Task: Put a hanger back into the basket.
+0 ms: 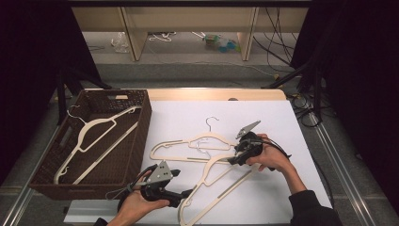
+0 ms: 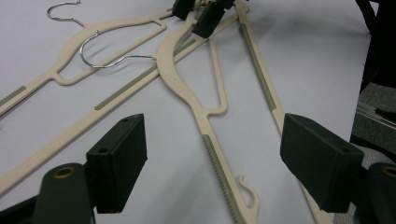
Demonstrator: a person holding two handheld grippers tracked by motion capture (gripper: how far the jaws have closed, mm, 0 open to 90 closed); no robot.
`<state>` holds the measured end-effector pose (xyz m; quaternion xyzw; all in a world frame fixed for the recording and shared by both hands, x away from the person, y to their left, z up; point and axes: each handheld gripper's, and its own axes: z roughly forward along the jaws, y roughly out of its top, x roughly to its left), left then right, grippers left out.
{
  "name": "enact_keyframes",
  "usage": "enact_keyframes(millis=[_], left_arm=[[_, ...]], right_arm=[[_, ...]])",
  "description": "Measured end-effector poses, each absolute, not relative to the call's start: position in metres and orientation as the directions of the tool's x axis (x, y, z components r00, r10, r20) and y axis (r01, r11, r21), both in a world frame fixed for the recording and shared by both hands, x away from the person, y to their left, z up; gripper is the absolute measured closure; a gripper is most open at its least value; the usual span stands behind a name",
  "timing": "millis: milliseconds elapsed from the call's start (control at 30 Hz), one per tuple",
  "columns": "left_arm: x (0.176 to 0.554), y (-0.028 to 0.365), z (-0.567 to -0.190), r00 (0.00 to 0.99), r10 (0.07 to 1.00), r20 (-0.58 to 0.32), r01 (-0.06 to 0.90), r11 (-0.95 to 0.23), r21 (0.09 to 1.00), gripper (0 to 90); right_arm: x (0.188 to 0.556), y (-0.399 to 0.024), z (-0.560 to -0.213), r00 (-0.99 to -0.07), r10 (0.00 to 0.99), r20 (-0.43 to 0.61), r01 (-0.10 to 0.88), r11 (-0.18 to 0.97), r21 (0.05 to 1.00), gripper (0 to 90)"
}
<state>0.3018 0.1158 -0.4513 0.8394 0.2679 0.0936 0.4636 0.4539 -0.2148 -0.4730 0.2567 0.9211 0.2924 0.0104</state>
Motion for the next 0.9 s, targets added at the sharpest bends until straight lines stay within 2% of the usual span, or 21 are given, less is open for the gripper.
enact_keyframes(millis=[133, 333, 467, 900], left_arm=[[0.3009, 0.1146, -0.4522, 0.831, 0.546, -0.107, 0.381, -0.418, 0.825, 23.0], [0.3021, 0.1152, -0.4519, 0.839, 0.533, -0.11, 0.383, -0.434, 0.816, 23.0], [0.3019, 0.1149, -0.4526, 0.836, 0.54, -0.101, 0.375, -0.428, 0.822, 23.0], [0.3031, 0.1159, -0.4527, 0.841, 0.534, -0.086, 0.364, -0.442, 0.82, 23.0]], right_arm=[[0.4514, -0.2186, -0.4705, -0.878, 0.459, 0.134, 0.456, 0.719, 0.525, 40.4], [0.4515, -0.2141, -0.472, -0.898, 0.427, 0.102, 0.411, 0.737, 0.536, 44.2], [0.4516, -0.218, -0.471, -0.908, 0.407, 0.104, 0.395, 0.746, 0.535, 55.6], [0.4447, -0.2154, -0.4672, -0.956, 0.289, 0.045, 0.273, 0.83, 0.487, 71.9]])
